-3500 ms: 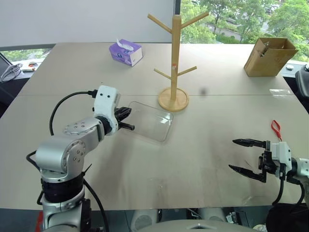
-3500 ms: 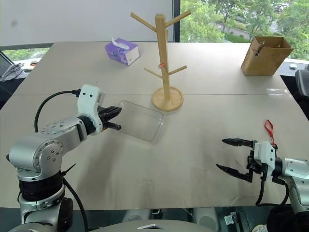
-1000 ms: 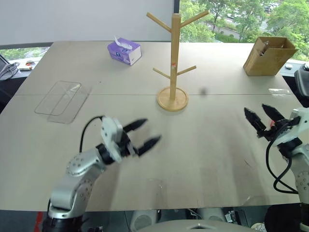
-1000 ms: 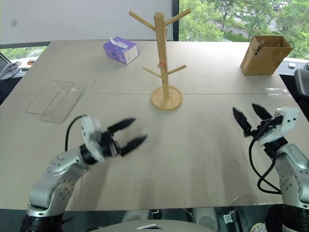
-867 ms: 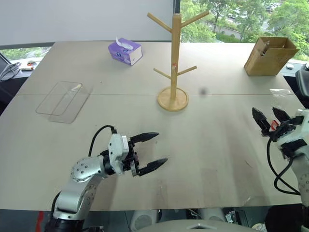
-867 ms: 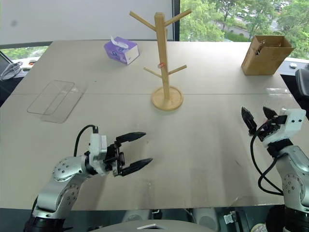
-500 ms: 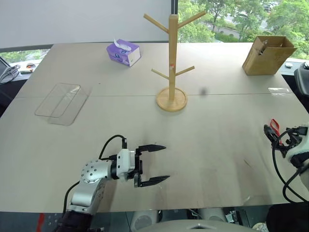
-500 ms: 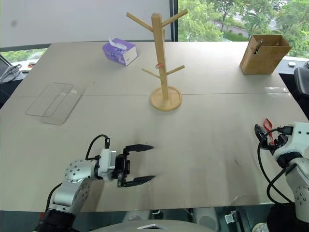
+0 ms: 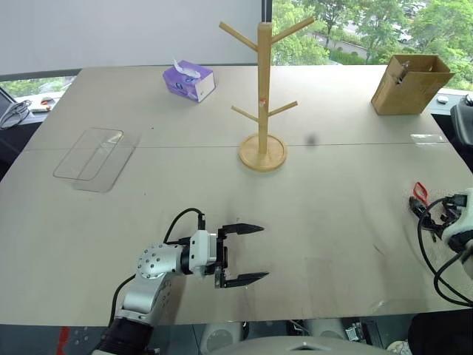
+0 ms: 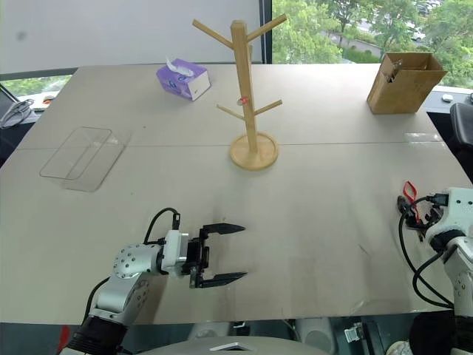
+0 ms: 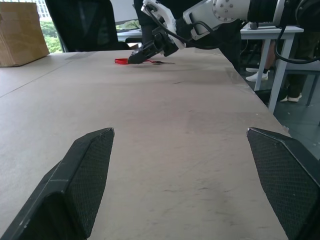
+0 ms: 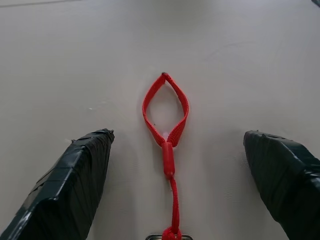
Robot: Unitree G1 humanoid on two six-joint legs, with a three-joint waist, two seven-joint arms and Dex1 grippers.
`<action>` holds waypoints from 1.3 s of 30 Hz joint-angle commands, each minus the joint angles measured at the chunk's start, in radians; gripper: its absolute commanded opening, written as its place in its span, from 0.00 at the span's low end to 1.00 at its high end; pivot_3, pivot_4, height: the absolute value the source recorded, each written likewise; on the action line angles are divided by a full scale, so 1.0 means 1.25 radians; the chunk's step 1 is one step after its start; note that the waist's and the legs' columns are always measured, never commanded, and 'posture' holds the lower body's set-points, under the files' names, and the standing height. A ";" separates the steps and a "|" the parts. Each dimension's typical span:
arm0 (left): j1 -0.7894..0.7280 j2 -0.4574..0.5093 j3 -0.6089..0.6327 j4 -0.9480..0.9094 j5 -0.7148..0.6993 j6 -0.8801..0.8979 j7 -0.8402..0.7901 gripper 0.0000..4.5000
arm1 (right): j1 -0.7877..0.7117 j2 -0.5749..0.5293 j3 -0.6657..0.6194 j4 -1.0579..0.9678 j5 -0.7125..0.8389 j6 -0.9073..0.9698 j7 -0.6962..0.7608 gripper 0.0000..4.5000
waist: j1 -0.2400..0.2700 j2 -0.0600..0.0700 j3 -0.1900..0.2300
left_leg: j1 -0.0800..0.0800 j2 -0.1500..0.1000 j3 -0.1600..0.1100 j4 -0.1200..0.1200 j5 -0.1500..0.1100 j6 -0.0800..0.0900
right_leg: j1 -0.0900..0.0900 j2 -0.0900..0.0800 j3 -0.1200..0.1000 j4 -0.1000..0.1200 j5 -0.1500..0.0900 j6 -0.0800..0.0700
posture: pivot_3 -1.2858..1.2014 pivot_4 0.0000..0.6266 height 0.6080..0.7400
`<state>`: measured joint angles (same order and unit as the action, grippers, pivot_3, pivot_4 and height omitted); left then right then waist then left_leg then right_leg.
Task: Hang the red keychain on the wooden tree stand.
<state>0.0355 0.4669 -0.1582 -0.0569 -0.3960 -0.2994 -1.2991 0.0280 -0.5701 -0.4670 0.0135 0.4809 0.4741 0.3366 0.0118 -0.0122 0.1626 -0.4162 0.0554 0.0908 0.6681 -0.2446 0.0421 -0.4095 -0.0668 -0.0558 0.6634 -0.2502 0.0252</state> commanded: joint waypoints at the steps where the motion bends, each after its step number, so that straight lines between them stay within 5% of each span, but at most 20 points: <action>1: 0.007 0.003 0.006 0.002 -0.005 -0.024 0.005 0.98 | -0.010 -0.011 0.005 -0.001 -0.019 -0.026 0.028 1.00 | 0.000 0.000 0.000 | 0.000 0.000 0.000 0.000 0.000 0.000 | 0.000 0.000 0.000 0.000 0.000 0.000 | 0.52 0.24 1.00; 8: 0.018 0.002 0.003 -0.002 -0.005 -0.030 0.017 0.98 | 0.008 -0.005 0.030 0.004 -0.055 -0.039 0.053 1.00 | 0.000 0.000 0.000 | 0.000 0.000 0.000 0.000 0.000 0.000 | 0.000 0.000 0.000 0.000 0.000 0.000 | 0.52 0.24 1.00; 11: 0.020 0.002 0.004 0.001 -0.005 -0.032 0.020 1.00 | 0.011 0.001 0.031 -0.005 -0.049 -0.029 0.063 0.81 | 0.000 0.000 0.000 | 0.000 0.001 0.000 0.000 0.000 0.000 | 0.000 0.000 0.000 0.000 0.000 0.000 | 0.52 0.24 1.00; 17: 0.015 0.003 0.010 0.014 -0.005 -0.035 0.025 1.00 | 0.028 0.006 0.022 -0.031 -0.033 0.004 0.069 0.15 | 0.001 0.000 0.000 | 0.000 0.001 0.000 0.000 0.000 0.000 | 0.000 0.000 0.000 0.000 0.000 0.000 | 0.52 0.24 1.00; 19: 0.010 0.002 0.010 0.018 -0.004 -0.036 0.027 1.00 | 0.032 0.009 0.021 -0.037 -0.031 0.005 0.067 0.01 | 0.001 0.000 0.000 | 0.000 0.001 0.000 0.000 0.000 0.000 | 0.000 0.000 0.000 0.000 0.000 0.000 | 0.52 0.24 1.00; 27: 0.000 -0.004 0.007 0.017 -0.008 -0.028 0.045 1.00 | 0.037 0.008 0.015 -0.054 -0.036 -0.025 0.075 0.01 | 0.001 0.000 -0.001 | 0.000 0.001 0.000 0.000 0.000 0.000 | 0.000 0.000 0.000 0.000 0.000 0.000 | 0.52 0.24 1.00; 32: -0.012 -0.002 0.024 -0.038 -0.015 0.027 0.112 1.00 | 0.026 -0.015 0.039 -0.197 -0.015 -0.065 0.139 0.01 | -0.001 0.001 0.000 | 0.000 0.001 0.000 0.000 0.000 0.000 | 0.000 0.000 0.000 0.000 0.000 0.001 | 0.52 0.24 1.00; 39: -0.099 0.038 0.091 -0.195 -0.098 0.283 0.269 1.00 | -0.059 -0.046 0.149 -0.372 -0.064 -0.146 0.199 0.01 | 0.000 0.001 0.001 | 0.000 0.001 -0.001 0.000 0.000 0.000 | 0.000 0.001 0.000 0.000 -0.002 0.003 | 0.52 0.24 1.00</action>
<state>-0.0656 0.4993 -0.0818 -0.2273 -0.4732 -0.0204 -1.0155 -0.0299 -0.6150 -0.2994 -0.4019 0.4188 0.3315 0.5678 0.0119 -0.0111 0.1635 -0.4164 0.0569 0.0896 0.6679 -0.2445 0.0419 -0.4099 -0.0656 -0.0562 0.6632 -0.2521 0.0290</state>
